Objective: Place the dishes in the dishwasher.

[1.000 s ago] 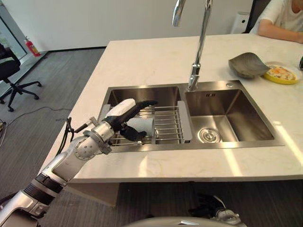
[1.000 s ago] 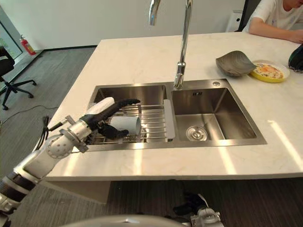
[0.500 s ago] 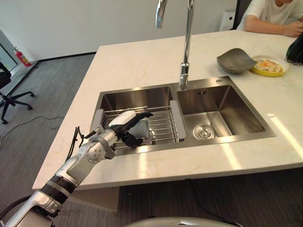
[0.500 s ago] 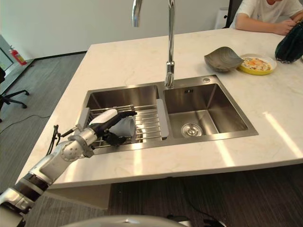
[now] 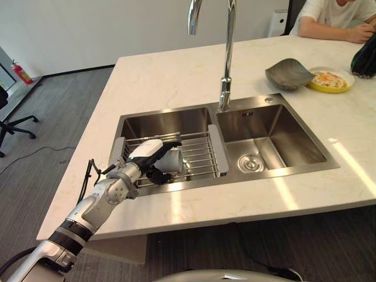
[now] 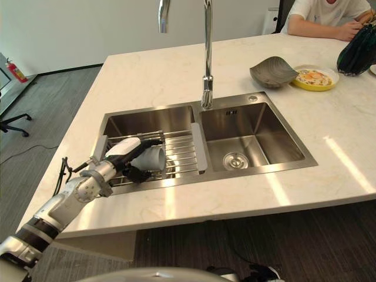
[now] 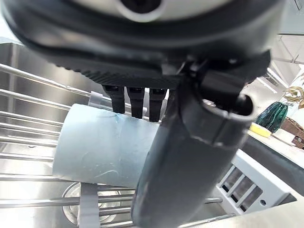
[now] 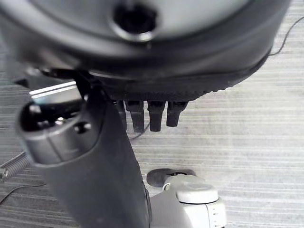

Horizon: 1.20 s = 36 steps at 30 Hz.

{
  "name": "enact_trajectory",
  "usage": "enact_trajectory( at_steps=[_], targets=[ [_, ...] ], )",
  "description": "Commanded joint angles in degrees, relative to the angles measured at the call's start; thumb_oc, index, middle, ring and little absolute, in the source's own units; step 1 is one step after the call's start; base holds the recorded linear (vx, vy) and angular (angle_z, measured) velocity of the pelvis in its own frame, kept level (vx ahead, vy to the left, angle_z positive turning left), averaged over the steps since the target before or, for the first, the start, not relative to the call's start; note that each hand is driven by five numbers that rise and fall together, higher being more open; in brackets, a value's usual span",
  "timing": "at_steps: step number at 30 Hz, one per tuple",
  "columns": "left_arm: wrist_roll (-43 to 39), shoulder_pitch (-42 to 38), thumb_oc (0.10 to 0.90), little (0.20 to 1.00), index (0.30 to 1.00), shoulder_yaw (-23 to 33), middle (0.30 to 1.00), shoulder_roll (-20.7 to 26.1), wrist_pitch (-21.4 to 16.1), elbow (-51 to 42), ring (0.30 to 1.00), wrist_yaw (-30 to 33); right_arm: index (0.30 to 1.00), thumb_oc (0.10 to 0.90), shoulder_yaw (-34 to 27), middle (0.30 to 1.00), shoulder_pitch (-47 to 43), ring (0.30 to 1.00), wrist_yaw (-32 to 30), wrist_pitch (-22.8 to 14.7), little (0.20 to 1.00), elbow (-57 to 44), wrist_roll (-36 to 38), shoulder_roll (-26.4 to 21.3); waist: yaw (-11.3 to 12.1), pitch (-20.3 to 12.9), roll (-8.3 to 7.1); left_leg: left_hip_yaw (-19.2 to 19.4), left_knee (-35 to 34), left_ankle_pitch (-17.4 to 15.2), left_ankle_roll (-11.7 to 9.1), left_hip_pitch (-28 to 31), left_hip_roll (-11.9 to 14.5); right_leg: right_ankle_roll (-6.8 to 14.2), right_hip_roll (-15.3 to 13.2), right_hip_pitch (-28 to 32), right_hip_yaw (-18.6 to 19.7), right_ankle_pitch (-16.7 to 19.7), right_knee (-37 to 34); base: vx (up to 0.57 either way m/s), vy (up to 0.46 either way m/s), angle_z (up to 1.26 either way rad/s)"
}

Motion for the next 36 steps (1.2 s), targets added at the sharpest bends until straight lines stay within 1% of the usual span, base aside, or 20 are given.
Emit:
enact_trajectory(
  at_steps=[1,4,6,9,10,11,12,17,22,23,25,26,28,29,31,32,33,34,35,36],
  targets=[
    [3.05,-9.68,0.8,0.9,0.9,2.19,0.9,-0.19,-0.72,1.32,0.9,2.23,0.9,0.8,0.5,0.9,-2.22,0.9,0.11,-1.51,0.9,1.38,0.51,-0.45,-0.14,-0.58,-1.67,3.72,0.65,-6.3,-2.63,4.55,0.58,6.1,-2.88,-1.28,1.51,-2.62,1.06,0.0,0.0,0.0],
    [4.0,-10.53,0.8,0.9,0.9,1.08,0.9,-0.76,-0.2,2.07,0.9,1.17,0.9,0.8,0.93,0.9,-2.41,0.9,0.45,-1.6,0.9,1.1,0.41,-0.42,-0.21,-0.59,-1.67,3.84,0.65,-6.33,-2.64,4.59,0.66,6.09,-2.87,-1.33,1.56,-2.66,1.06,0.0,0.0,0.0],
    [5.12,-11.21,0.8,0.9,0.9,-0.29,0.9,-1.68,0.11,4.31,0.9,0.48,0.9,0.8,1.27,0.9,-2.5,0.9,0.74,-1.58,0.9,0.9,0.38,-0.41,-0.41,-0.51,-1.66,3.91,0.65,-6.38,-2.64,4.59,0.67,6.11,-2.85,-1.38,1.61,-2.63,1.06,0.0,0.0,0.0],
    [4.89,-12.6,0.8,0.9,0.9,-1.76,0.9,-2.34,0.04,5.87,0.9,-0.17,0.9,0.8,1.51,0.9,-2.71,0.9,1.04,-1.59,0.9,0.9,0.5,-0.46,-0.53,-0.41,-1.63,3.95,0.65,-6.41,-2.63,4.59,0.67,6.16,-2.81,-1.4,1.62,-2.64,1.06,0.0,0.0,0.0],
    [4.97,-12.9,0.751,0.827,0.827,-2.14,0.827,-2.39,0.19,6.24,0.827,-0.51,0.9,0.8,1.67,0.9,-2.78,0.9,1.1,-1.61,0.9,0.86,0.47,-0.47,-0.59,-0.39,-1.6,4.03,0.65,-6.39,-2.64,4.56,0.68,6.17,-2.8,-1.43,1.63,-2.64,1.06,0.0,0.0,0.0],
    [5.36,-13.25,0.411,0.316,0.316,-2.77,0.316,-2.58,0.29,6.77,0.316,-0.92,0.9,0.8,1.88,0.9,-2.82,0.9,1.27,-1.59,0.9,0.91,0.47,-0.38,-0.59,-0.35,-1.58,4.05,0.65,-6.4,-2.64,4.53,0.69,6.18,-2.79,-1.45,1.61,-2.64,1.06,0.0,0.0,0.0],
    [5.36,-13.29,0.4,0.3,0.3,-2.8,0.3,-2.59,0.29,6.81,0.3,-0.9,0.9,0.8,1.87,0.9,-2.82,0.9,1.27,-1.59,0.9,0.91,0.47,-0.38,-0.57,-0.35,-1.58,4.06,0.65,-6.41,-2.64,4.53,0.7,6.18,-2.79,-1.46,1.62,-2.64,1.06,0.0,0.0,0.0],
    [6.22,-13.47,0.4,0.3,0.3,-3.08,0.3,-2.42,0.57,6.59,0.3,-1.43,0.9,0.8,2.08,0.9,-2.95,0.9,1.61,-1.55,0.9,0.91,0.35,-0.19,-0.54,-0.28,-1.58,4.08,0.65,-6.42,-2.65,4.43,0.72,6.22,-2.77,-1.59,1.67,-2.57,1.06,0.0,0.0,0.0],
    [7.68,-12.29,0.4,0.3,0.3,-0.65,0.3,-2.37,-0.26,6.16,0.3,3.93,0.9,0.8,2.24,0.9,-2.29,0.9,1.26,-2.04,0.9,0.56,0.55,0.02,-0.23,-0.2,-1.73,4.14,0.65,-6.45,-2.66,4.35,0.68,6.2,-2.75,-1.62,1.61,-2.62,1.06,0.0,0.0,0.0],
    [7.13,-12.11,0.4,0.3,0.3,0.01,0.3,-2.22,-0.49,5.49,0.3,4.63,0.9,0.8,2.14,0.9,-2.1,0.9,1.16,-2.16,0.9,0.52,0.73,0.05,-0.21,-0.21,-1.75,4.12,0.65,-6.45,-2.66,4.35,0.66,6.2,-2.74,-1.61,1.62,-2.62,1.06,0.0,0.0,0.0],
    [5.12,-11.23,0.4,0.3,0.3,2.6,0.3,-2.32,-1.66,3.6,0.3,8.18,0.9,0.8,1.98,0.9,-1.66,0.9,0.67,-2.56,0.9,0.38,0.93,0.13,-0.14,-0.33,-1.92,4.04,0.65,-6.41,-2.71,4.27,0.66,6.16,-2.79,-1.59,1.48,-2.67,1.06,0.0,0.0,0.0],
    [0.19,-10.1,0.4,0.3,0.3,7.02,0.3,-3.98,-2.51,1.33,0.3,12.12,0.9,0.8,1.75,0.9,-1.19,0.9,0.18,-2.88,0.9,0.15,1.27,0.4,0.09,-0.37,-2.26,3.96,0.65,-6.33,-2.78,4.19,0.7,6.11,-2.83,-1.62,1.35,-2.64,1.06,0.0,0.0,0.0],
    [0.17,-9.93,0.4,0.3,0.3,7.16,0.3,-3.96,-2.46,1.18,0.3,12.05,0.9,0.8,1.83,0.9,-1.19,0.9,0.18,-2.88,0.9,0.15,1.27,0.35,0.01,-0.38,-2.23,3.95,0.65,-6.34,-2.78,4.2,0.71,6.11,-2.82,-1.61,1.34,-2.64,1.06,0.0,0.0,0.0],
    [-5.19,-8.5,0.4,0.3,0.3,11.51,0.3,-6.56,-3.04,-1.13,0.3,14.9,0.9,0.8,1.57,0.9,-0.69,0.9,-0.36,-2.95,0.9,0.17,1.4,0.85,0.35,-0.38,-2.57,3.81,0.65,-6.23,-2.81,4.09,0.71,6.02,-2.82,-1.6,1.15,-2.61,1.06,0.0,0.0,0.0],
    [-13.96,-6.99,0.4,0.3,0.3,17.25,0.3,-11.6,-4.08,-5.62,0.3,18.91,0.9,0.8,1.34,0.9,-0.01,0.9,-1.12,-2.87,0.9,0.41,1.37,1.46,0.74,-0.34,-3.0,3.47,0.65,-6.2,-2.81,3.95,0.71,5.8,-2.88,-1.49,0.77,-2.62,1.06,0.0,0.0,0.0],
    [-13.99,-6.82,0.4,0.3,0.3,17.38,0.3,-11.63,-4.0,-5.79,0.3,18.84,0.9,0.8,1.4,0.9,0.01,0.9,-1.12,-2.87,0.9,0.4,1.38,1.39,0.63,-0.35,-2.94,3.43,0.65,-6.21,-2.8,3.98,0.72,5.8,-2.88,-1.46,0.73,-2.64,1.06,0.0,0.0,0.0],
    [-22.62,-6.03,0.4,0.3,0.3,20.74,0.3,-16.09,-5.97,-9.07,0.3,21.02,0.9,0.8,1.0,0.9,0.36,0.9,-1.86,-2.81,0.9,0.6,1.54,1.59,1.02,-0.26,-3.24,3.27,0.65,-6.15,-2.77,3.75,0.74,5.61,-2.93,-1.63,0.52,-2.53,1.06,0.02,0.002,0.04],
    [-22.66,-5.9,0.4,0.3,0.3,20.78,0.3,-16.15,-5.91,-9.17,0.3,20.96,0.9,0.8,1.02,0.9,0.42,0.9,-1.86,-2.81,0.9,0.61,1.54,1.53,0.95,-0.27,-3.13,3.18,0.65,-6.67,-2.71,4.09,0.73,5.68,-2.95,-1.28,0.46,-3.02,1.06,-0.01,-0.005,0.04],
    [-27.49,-4.95,0.4,0.3,0.3,23.43,0.3,-18.21,-7.34,-13.33,0.3,21.97,0.9,0.8,0.43,0.9,0.6,0.9,-2.64,-2.72,0.9,0.64,1.76,1.54,1.32,-0.16,-3.23,2.96,0.65,-6.17,-2.7,3.69,0.73,5.49,-2.98,-1.54,0.4,-2.54,1.06,0.0,0.002,0.04],
    [-27.26,-4.36,0.4,0.3,0.3,24.09,0.3,-18.33,-7.31,-14.57,0.3,22.64,0.9,0.8,0.25,0.9,0.58,0.9,-2.85,-2.66,0.9,0.65,1.83,1.56,1.41,-0.14,-3.25,2.94,0.65,-6.24,-2.7,3.71,0.75,5.46,-3.0,-1.53,0.32,-2.56,1.06,0.0,0.0,0.0]
  ],
)
